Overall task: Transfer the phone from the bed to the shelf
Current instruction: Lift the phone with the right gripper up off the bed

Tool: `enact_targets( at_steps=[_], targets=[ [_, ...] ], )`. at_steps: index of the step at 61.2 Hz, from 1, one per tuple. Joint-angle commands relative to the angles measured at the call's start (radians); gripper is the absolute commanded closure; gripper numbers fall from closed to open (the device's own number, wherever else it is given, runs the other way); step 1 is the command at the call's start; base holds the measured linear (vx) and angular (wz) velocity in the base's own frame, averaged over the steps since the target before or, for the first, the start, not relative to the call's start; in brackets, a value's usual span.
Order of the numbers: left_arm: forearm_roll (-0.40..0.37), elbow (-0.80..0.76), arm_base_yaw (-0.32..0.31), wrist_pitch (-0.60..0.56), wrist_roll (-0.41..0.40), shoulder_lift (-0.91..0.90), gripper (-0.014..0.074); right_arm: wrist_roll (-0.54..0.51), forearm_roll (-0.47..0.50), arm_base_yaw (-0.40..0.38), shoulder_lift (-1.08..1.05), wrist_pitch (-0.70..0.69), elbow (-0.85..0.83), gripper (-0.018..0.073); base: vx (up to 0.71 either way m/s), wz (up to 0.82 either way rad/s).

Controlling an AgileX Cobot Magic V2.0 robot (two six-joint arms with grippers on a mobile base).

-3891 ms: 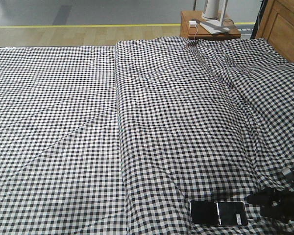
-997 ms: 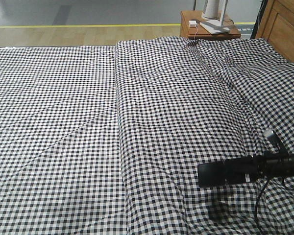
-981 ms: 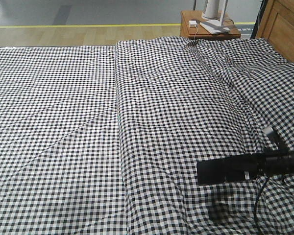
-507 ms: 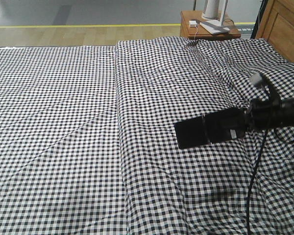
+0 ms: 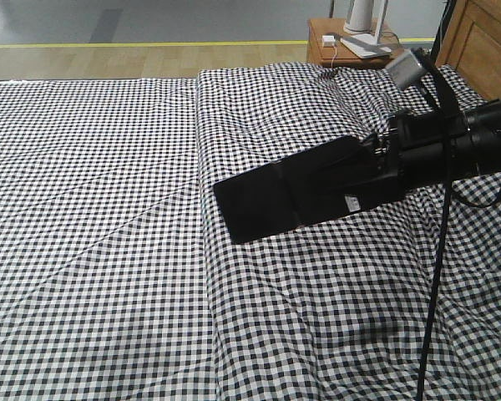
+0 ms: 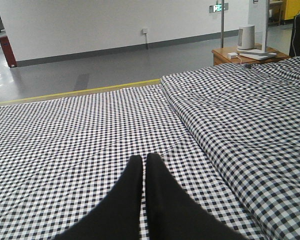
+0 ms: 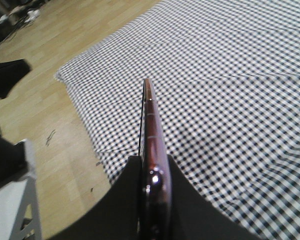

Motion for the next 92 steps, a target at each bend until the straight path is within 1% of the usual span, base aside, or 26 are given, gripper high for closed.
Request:
enact_targets(
  at_steps=[1,9,19,24,31,41,92],
  targets=[
    [-0.009,-0.023,0.001,-0.071,-0.006,-0.004,0.0595,0.038,0.055,0.059,-0.082,0.084,-0.024,0.0562,0.0,0.0],
    [-0.009,-0.023,0.001,-0.071,-0.006,-0.004,0.0595,0.088,0.026,0.152,-0.128,0.084,-0.024,0.0562,0.0,0.0],
    [-0.009,-0.023,0.001,-0.071,-0.006,-0.004,0.0595,0.104,0.026,0.264,-0.168,0.084,-0.024,0.0562,0.0,0.0],
    [-0.009,-0.023,0.001,-0.071,-0.006,-0.004,0.0595,0.104,0.028,0.309,-0.182,0.084,-0.024,0.0562,0.0,0.0],
    [-0.009,-0.023,0.001,-0.071,-0.006,-0.004,0.0595,0.104,0.033,0.347,-0.192,0.084,-0.024,0.0562,0.0,0.0],
    [-0.009,-0.023,0.001,-0.071,-0.006,-0.004,0.0595,0.103,0.066,0.345,-0.194,0.083,-0.024,0.0562,0.0,0.0],
    [-0.009,-0.023,0.001,-0.071,-0.006,-0.004,0.0595,0.103,0.066,0.345,-0.194,0.082,-0.024,0.0562,0.0,0.0]
  ],
)
